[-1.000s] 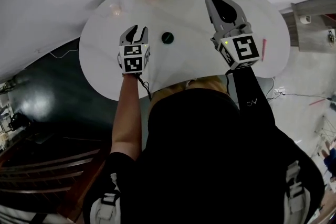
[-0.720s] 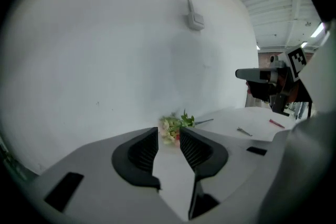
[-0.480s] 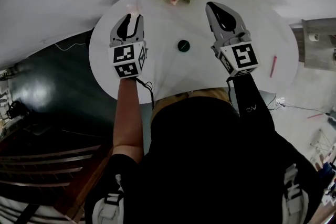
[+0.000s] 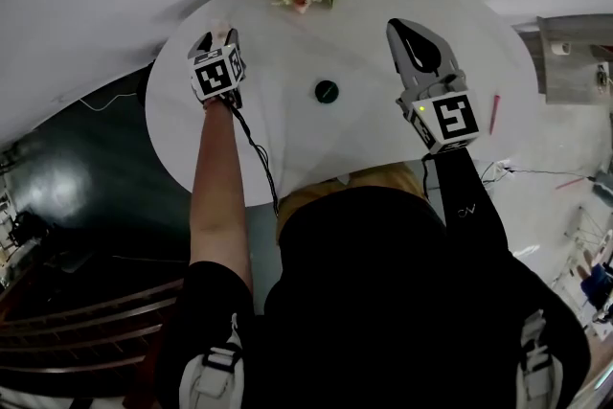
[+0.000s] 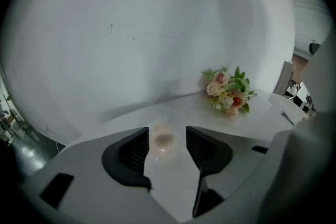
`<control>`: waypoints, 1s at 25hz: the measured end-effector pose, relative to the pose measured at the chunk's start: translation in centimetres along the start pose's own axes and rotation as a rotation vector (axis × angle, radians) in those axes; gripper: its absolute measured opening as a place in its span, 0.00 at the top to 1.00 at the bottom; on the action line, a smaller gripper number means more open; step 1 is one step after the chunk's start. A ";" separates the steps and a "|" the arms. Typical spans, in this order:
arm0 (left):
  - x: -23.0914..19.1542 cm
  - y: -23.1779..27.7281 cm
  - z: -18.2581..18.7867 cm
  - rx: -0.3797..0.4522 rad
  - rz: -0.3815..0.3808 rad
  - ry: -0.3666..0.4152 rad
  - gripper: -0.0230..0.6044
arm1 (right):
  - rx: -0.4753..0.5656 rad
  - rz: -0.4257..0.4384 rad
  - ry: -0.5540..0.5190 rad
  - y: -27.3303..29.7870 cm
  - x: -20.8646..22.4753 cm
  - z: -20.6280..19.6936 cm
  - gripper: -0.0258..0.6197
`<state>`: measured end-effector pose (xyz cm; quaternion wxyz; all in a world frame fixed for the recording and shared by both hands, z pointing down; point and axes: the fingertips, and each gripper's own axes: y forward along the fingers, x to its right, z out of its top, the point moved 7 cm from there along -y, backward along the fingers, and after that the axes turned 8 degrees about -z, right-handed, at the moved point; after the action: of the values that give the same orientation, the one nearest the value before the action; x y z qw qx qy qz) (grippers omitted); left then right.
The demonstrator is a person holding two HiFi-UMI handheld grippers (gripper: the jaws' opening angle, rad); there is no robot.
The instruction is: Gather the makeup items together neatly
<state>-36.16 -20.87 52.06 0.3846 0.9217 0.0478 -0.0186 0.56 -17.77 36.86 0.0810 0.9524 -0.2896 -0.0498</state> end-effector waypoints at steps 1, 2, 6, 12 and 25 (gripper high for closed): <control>-0.4 0.8 -0.6 -0.022 0.002 -0.020 0.63 | -0.007 -0.004 -0.004 -0.1 0.2 -0.1 0.95; -0.7 1.5 -1.2 -0.044 -0.001 -0.040 0.63 | -0.012 -0.007 -0.007 -0.1 0.4 -0.3 0.95; -1.0 2.2 -2.1 -0.048 -0.023 -0.080 0.75 | -0.025 -0.007 -0.027 -0.4 0.9 -0.5 0.95; 1.1 -1.8 1.2 0.087 -0.048 -0.041 0.77 | -0.003 -0.009 -0.035 -0.8 1.5 0.3 0.95; 9.6 -15.2 2.1 0.246 -0.095 0.034 0.77 | 0.139 0.048 -0.002 -2.3 0.5 3.7 0.95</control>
<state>-28.16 -10.99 39.12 0.2664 0.9588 0.0950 -0.0270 1.71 -16.65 32.77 0.0154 0.9484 -0.3153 -0.0286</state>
